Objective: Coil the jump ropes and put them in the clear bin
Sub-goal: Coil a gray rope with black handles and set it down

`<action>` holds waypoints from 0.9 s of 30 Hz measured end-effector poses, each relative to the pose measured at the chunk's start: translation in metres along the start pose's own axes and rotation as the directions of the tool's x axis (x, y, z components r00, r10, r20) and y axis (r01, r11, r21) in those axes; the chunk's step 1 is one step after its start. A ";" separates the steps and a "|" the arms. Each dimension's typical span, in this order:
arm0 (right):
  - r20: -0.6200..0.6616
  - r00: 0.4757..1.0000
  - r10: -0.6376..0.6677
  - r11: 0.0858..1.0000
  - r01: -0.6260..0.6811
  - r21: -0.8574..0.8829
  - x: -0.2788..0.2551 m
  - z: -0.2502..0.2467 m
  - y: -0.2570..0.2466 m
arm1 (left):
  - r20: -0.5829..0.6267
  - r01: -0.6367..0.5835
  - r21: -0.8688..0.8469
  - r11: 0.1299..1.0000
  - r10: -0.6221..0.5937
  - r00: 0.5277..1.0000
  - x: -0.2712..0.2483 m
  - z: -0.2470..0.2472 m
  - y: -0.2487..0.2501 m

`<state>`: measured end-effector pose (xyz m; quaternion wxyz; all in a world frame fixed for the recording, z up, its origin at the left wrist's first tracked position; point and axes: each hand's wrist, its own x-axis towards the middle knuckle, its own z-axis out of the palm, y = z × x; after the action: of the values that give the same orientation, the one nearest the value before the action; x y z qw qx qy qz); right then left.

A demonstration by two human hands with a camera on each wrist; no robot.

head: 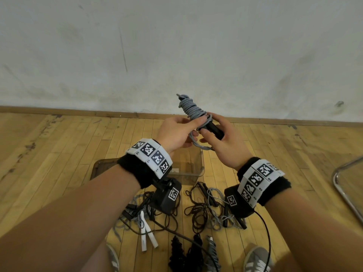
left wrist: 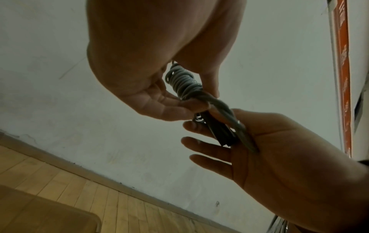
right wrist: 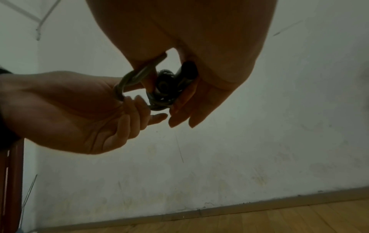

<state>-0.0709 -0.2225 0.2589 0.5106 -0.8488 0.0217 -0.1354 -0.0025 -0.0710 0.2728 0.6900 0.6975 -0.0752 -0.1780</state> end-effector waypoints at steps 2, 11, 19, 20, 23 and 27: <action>-0.018 0.999 0.038 0.999 -0.037 0.034 0.001 -0.001 0.000 | -0.013 0.000 0.020 1.000 0.000 1.000 0.001 0.000 -0.001; 0.006 0.987 0.160 0.954 -0.156 0.257 0.005 -0.005 -0.005 | -0.007 -0.038 0.064 0.997 0.039 0.999 0.000 0.001 -0.004; 0.039 0.984 0.173 0.915 -0.176 0.364 0.006 -0.006 -0.007 | -0.002 -0.069 0.000 0.998 0.069 0.998 -0.002 0.001 -0.001; 0.033 0.986 0.163 0.917 -0.164 0.363 0.006 -0.005 -0.006 | -0.011 -0.069 -0.006 0.998 0.069 0.998 -0.002 0.001 -0.001; 0.032 0.988 0.148 0.909 -0.149 0.390 0.006 -0.004 -0.005 | -0.060 -0.049 -0.044 0.998 0.047 0.997 -0.001 0.000 -0.001; 0.038 0.989 0.143 0.899 -0.145 0.412 0.006 -0.005 -0.005 | -0.060 -0.034 -0.068 0.997 0.029 0.998 -0.002 -0.001 0.001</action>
<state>-0.0670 -0.2255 0.2666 0.6874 -0.7179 0.0535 -0.0961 -0.0039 -0.0691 0.2746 0.7184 0.6768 -0.0596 -0.1489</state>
